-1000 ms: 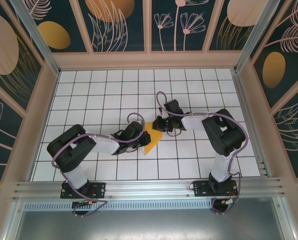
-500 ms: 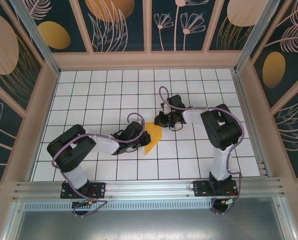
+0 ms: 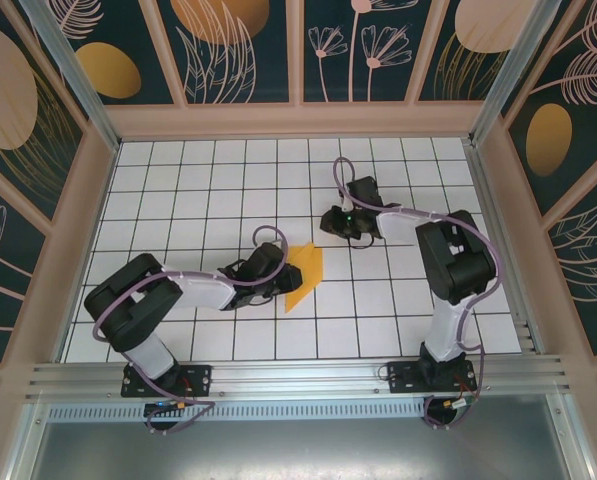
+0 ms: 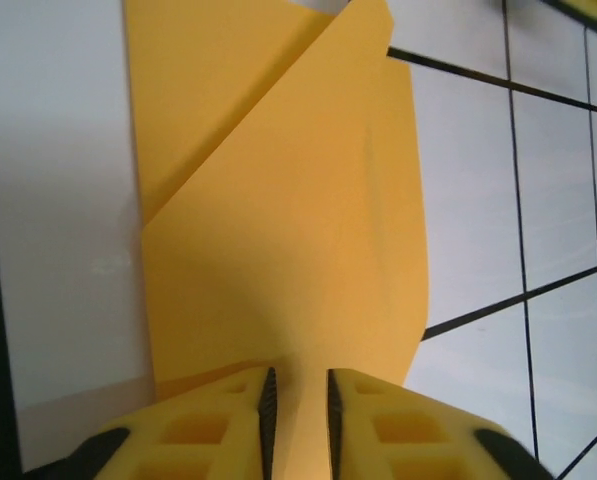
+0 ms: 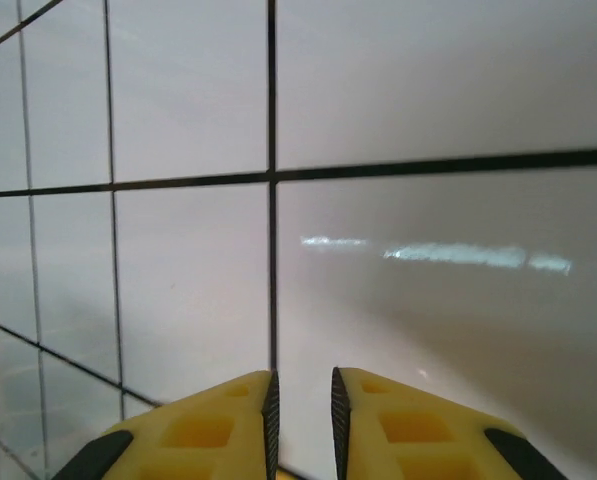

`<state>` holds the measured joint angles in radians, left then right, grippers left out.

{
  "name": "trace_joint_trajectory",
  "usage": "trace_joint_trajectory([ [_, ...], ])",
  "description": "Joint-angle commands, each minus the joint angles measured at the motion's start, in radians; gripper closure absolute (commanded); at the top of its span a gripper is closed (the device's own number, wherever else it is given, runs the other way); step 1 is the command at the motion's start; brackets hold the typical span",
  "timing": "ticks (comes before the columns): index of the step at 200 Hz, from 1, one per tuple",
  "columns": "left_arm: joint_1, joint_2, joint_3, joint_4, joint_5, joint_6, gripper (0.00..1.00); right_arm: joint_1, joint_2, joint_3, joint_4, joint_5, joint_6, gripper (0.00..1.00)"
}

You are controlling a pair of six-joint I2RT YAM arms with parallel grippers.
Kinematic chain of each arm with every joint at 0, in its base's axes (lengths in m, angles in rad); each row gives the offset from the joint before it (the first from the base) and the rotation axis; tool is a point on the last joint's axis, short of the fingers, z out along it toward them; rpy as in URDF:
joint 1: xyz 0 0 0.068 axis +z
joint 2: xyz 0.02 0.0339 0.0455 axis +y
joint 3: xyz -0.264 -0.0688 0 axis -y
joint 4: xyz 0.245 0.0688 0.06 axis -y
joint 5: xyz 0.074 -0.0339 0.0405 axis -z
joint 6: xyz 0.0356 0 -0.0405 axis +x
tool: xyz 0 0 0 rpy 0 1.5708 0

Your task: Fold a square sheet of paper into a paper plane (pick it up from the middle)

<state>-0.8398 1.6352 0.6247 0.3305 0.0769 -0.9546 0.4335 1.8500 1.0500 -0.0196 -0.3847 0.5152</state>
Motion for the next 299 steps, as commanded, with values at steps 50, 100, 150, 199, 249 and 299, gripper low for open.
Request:
trace_joint_trajectory([
  [50,0.033,-0.218,-0.063,-0.037,-0.203,-0.029,0.44,0.137,-0.177,-0.144,-0.003,0.049,0.147,0.49],
  [100,0.074,-0.254,-0.15,0.016,-0.168,-0.06,0.31,0.187,-0.129,-0.142,0.012,0.029,0.199,0.46],
  [150,0.103,-0.294,-0.189,0.02,-0.161,-0.035,0.16,0.21,-0.081,-0.118,0.017,0.013,0.219,0.49],
  [199,0.121,-0.335,-0.196,-0.017,-0.199,-0.002,0.06,0.219,-0.064,-0.124,0.063,-0.037,0.227,0.52],
  [249,0.14,-0.376,-0.203,-0.043,-0.205,0.016,0.01,0.221,-0.036,-0.126,0.118,-0.107,0.228,0.56],
  [299,0.174,-0.384,-0.214,-0.028,-0.081,0.001,0.02,0.229,-0.028,-0.156,0.21,-0.165,0.205,0.69],
])
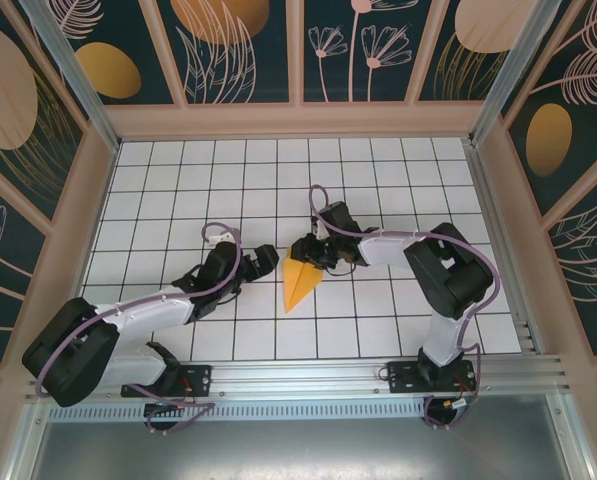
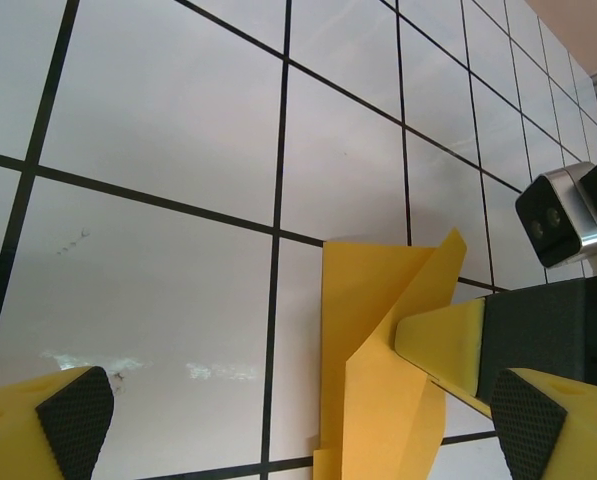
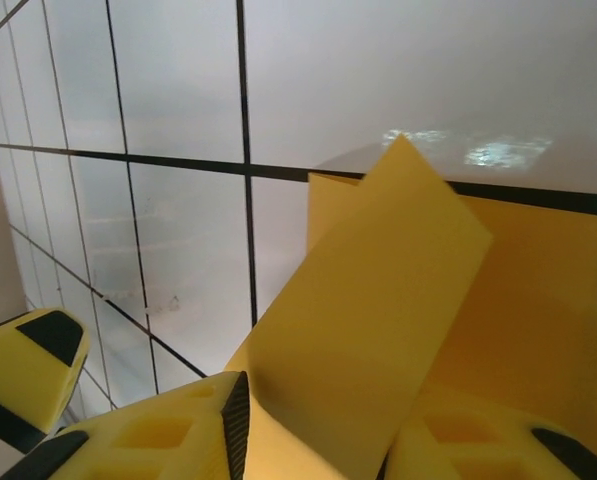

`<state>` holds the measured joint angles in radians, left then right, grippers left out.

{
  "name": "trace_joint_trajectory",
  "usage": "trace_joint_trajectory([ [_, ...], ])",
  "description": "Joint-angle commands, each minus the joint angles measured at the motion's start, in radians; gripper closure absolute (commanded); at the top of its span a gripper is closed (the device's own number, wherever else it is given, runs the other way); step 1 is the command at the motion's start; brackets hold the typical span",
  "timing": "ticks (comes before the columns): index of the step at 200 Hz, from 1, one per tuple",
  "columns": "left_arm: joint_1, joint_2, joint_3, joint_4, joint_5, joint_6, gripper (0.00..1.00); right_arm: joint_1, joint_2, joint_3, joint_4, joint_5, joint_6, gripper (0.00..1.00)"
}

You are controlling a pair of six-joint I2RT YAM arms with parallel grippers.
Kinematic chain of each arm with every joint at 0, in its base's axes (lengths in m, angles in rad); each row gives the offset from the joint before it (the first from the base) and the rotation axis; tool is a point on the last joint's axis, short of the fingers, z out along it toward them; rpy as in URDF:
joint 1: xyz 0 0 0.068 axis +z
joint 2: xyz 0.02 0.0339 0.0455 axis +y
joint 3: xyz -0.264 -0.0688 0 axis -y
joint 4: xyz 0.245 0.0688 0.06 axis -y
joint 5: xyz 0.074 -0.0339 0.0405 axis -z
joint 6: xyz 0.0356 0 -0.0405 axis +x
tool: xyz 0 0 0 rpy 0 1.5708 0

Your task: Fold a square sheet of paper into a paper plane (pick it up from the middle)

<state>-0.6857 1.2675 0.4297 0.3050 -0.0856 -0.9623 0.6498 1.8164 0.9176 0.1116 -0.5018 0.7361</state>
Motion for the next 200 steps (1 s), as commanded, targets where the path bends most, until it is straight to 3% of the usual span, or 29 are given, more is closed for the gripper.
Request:
trace_joint_trajectory([
  [1,0.021,-0.017,-0.02,0.0,0.085,0.009,0.01,0.013,0.006,-0.024,0.079,-0.047,-0.016,0.71],
  [19,0.041,-0.03,-0.043,0.055,0.172,-0.008,0.02,0.01,-0.007,-0.035,0.116,-0.037,-0.032,0.88],
  [34,0.052,-0.047,-0.057,0.091,0.237,-0.017,0.01,0.0,-0.031,-0.039,0.169,-0.054,-0.041,0.92],
  [60,0.067,-0.105,-0.071,0.133,0.321,-0.027,0.01,-0.029,-0.088,-0.006,0.195,-0.1,-0.067,0.93],
  [116,0.094,-0.217,-0.074,0.264,0.466,-0.086,0.01,-0.131,-0.178,0.045,0.249,-0.335,-0.025,0.93],
  [200,0.094,-0.038,-0.057,0.631,0.633,-0.255,0.03,-0.164,-0.206,0.076,0.426,-0.447,0.178,0.92],
])
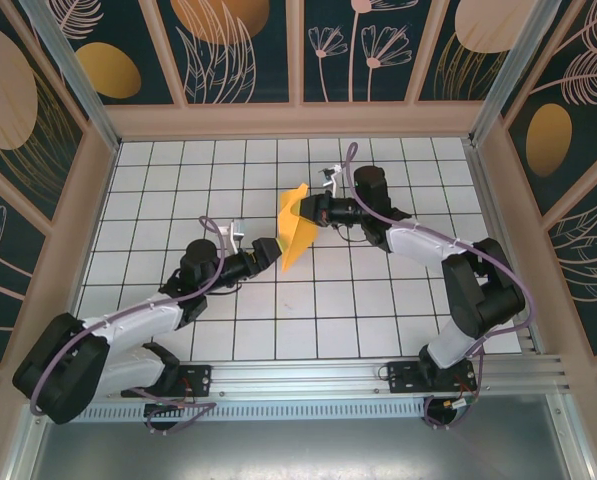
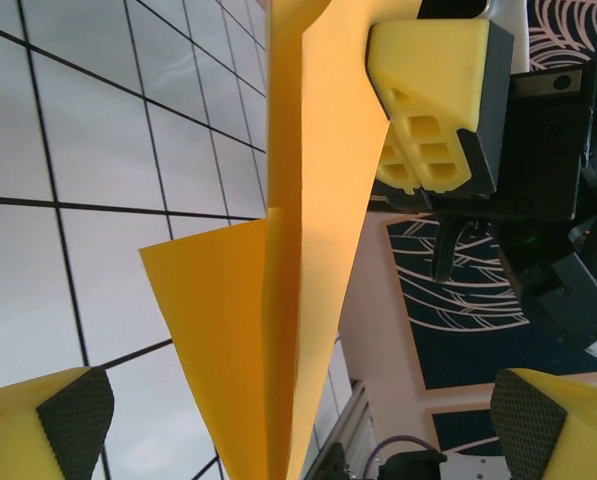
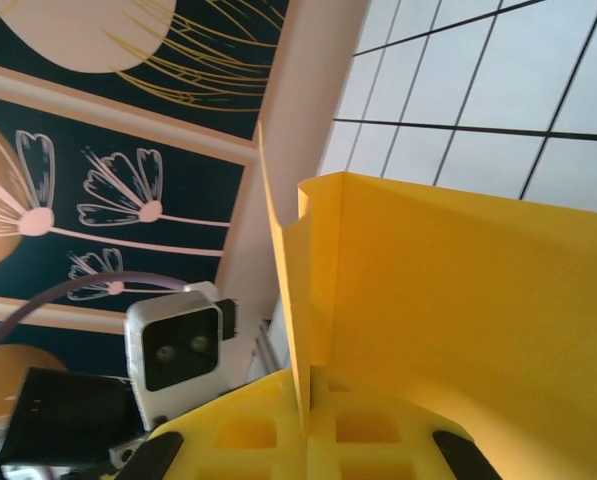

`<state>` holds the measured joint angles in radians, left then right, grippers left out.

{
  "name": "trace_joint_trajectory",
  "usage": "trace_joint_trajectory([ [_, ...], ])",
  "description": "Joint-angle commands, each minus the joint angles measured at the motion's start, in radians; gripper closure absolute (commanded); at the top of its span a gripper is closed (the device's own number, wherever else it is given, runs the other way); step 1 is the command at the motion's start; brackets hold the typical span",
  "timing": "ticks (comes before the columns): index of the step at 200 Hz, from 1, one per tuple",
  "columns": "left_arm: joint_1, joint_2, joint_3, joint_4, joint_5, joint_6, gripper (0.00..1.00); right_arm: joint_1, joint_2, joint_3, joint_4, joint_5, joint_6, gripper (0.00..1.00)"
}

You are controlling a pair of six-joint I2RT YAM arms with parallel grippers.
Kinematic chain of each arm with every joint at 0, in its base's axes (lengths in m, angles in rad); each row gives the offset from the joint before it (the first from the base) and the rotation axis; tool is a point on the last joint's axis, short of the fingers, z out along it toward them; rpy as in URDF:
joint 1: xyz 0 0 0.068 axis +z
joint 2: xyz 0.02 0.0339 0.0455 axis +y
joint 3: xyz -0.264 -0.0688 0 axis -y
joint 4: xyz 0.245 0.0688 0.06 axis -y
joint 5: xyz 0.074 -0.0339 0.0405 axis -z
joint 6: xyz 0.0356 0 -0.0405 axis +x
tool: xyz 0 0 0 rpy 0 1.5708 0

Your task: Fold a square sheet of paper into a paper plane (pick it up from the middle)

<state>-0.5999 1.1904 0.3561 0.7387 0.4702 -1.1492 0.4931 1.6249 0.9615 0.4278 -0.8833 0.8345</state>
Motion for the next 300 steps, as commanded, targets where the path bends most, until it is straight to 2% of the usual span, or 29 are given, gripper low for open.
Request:
trace_joint_trajectory([
  [1,0.008,0.04,0.016,0.2,0.08,-0.069,0.03,-0.007,-0.015,0.033,0.11,-0.066,0.079,0.92],
  [50,0.008,0.11,0.035,0.285,0.035,-0.098,0.22,-0.003,-0.003,0.033,0.185,-0.102,0.154,0.91],
  [77,0.008,0.132,0.035,0.351,0.027,-0.115,0.36,-0.005,-0.002,0.024,0.186,-0.109,0.16,0.91],
  [120,0.008,0.131,0.036,0.342,0.012,-0.091,0.58,-0.004,0.002,0.016,0.144,-0.113,0.133,0.91],
  [157,0.009,0.126,0.065,0.258,0.008,-0.044,0.79,-0.011,0.002,0.019,0.081,-0.102,0.095,0.89],
  [178,0.01,0.126,0.075,0.223,0.002,-0.021,0.86,-0.021,-0.009,0.029,0.001,-0.072,0.056,0.82],
  [199,0.01,0.116,0.084,0.165,-0.015,0.014,0.87,-0.045,-0.041,0.044,-0.143,0.007,-0.027,0.59],
  [216,0.01,0.094,0.101,0.04,-0.051,0.084,0.88,-0.069,-0.08,0.056,-0.282,0.115,-0.111,0.47],
  [232,0.01,0.058,0.141,-0.177,-0.14,0.198,0.87,-0.09,-0.13,0.052,-0.401,0.253,-0.18,0.38],
  [261,0.01,0.014,0.266,-0.666,-0.466,0.413,0.87,-0.108,-0.222,-0.01,-0.495,0.476,-0.234,0.32],
  [280,0.008,0.024,0.345,-0.887,-0.664,0.483,0.87,-0.108,-0.267,-0.06,-0.519,0.588,-0.238,0.31],
  [300,-0.004,0.052,0.419,-1.044,-0.835,0.518,0.87,-0.104,-0.304,-0.114,-0.52,0.678,-0.221,0.31],
])
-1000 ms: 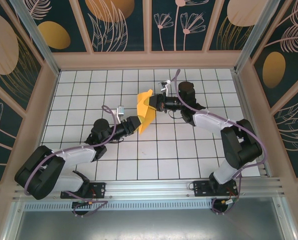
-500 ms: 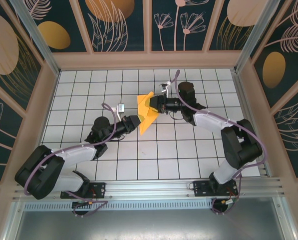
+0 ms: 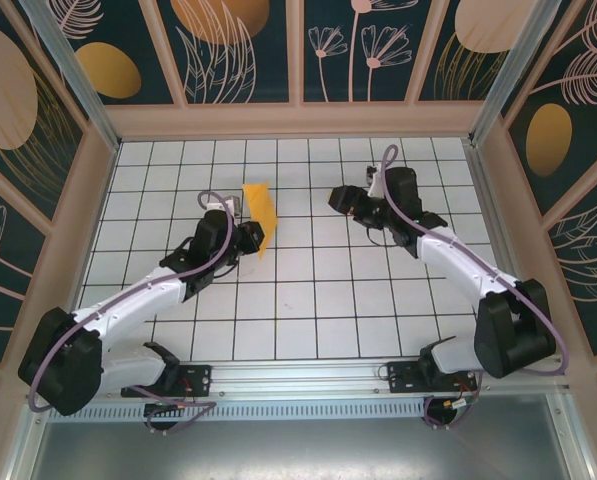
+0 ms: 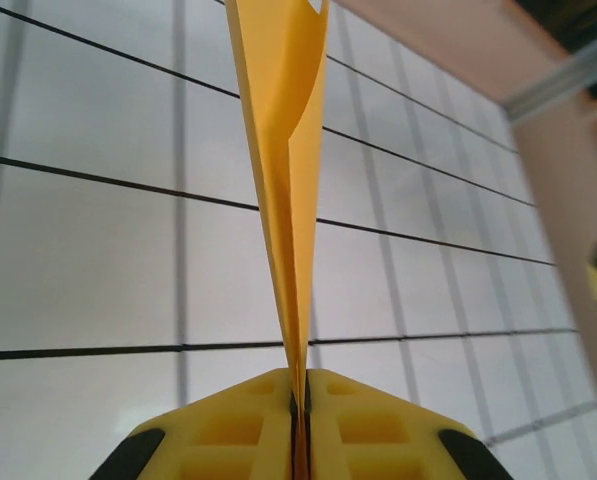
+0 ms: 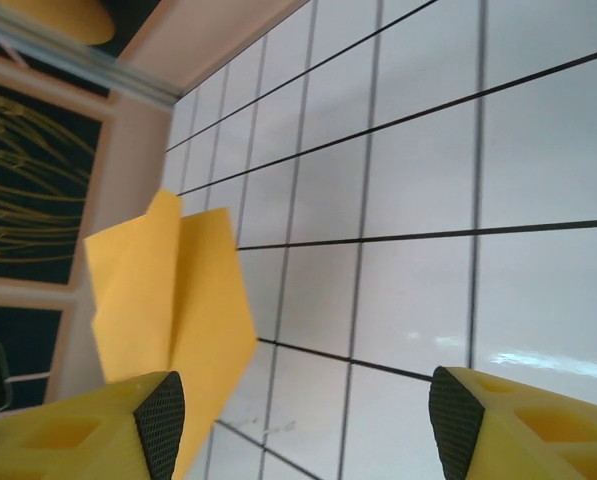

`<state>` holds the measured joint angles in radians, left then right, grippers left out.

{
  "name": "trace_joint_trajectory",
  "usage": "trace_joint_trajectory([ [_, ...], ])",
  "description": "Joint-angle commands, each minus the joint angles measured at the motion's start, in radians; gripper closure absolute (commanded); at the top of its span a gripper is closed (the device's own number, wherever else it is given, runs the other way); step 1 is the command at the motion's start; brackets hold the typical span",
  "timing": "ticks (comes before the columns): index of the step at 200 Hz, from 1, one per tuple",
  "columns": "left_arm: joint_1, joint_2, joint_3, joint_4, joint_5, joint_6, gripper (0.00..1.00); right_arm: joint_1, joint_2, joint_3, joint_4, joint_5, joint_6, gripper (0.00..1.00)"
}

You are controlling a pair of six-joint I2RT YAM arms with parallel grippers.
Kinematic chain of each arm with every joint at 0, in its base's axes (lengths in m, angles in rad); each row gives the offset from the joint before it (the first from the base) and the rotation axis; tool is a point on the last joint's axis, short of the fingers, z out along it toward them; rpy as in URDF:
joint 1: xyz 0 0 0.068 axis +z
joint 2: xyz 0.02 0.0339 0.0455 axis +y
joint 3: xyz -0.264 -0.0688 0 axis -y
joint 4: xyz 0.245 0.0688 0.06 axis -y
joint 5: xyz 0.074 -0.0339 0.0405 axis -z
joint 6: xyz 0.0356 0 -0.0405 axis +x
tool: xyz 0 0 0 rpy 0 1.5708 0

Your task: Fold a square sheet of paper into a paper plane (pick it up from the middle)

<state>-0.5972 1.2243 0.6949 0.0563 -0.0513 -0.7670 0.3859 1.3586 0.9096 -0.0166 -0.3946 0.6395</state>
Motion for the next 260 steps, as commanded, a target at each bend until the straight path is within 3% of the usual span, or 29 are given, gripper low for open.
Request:
trace_joint_trajectory([
  [1,-0.007,0.02,0.083,-0.368,-0.321,0.137,0.87,0.003,-0.039,-0.065,-0.075,0.192,-0.026,0.31],
  [33,-0.047,0.144,0.182,-0.554,-0.542,0.134,0.88,0.005,-0.047,-0.106,-0.077,0.239,-0.007,0.31],
  [65,-0.095,0.295,0.254,-0.601,-0.591,0.11,0.89,0.003,-0.035,-0.113,-0.082,0.258,0.012,0.31],
  [122,-0.134,0.482,0.32,-0.461,-0.427,0.101,0.83,0.003,-0.027,-0.124,-0.081,0.271,0.038,0.31],
  [173,-0.134,0.535,0.313,-0.345,-0.297,0.107,0.56,0.002,-0.021,-0.13,-0.086,0.274,0.043,0.31],
  [214,-0.12,0.44,0.271,-0.257,-0.194,0.124,0.4,0.032,0.001,-0.116,-0.075,0.25,0.021,0.32],
  [260,0.012,0.206,0.097,-0.147,-0.051,0.091,0.22,0.23,0.123,-0.011,-0.083,0.345,0.008,0.42],
])
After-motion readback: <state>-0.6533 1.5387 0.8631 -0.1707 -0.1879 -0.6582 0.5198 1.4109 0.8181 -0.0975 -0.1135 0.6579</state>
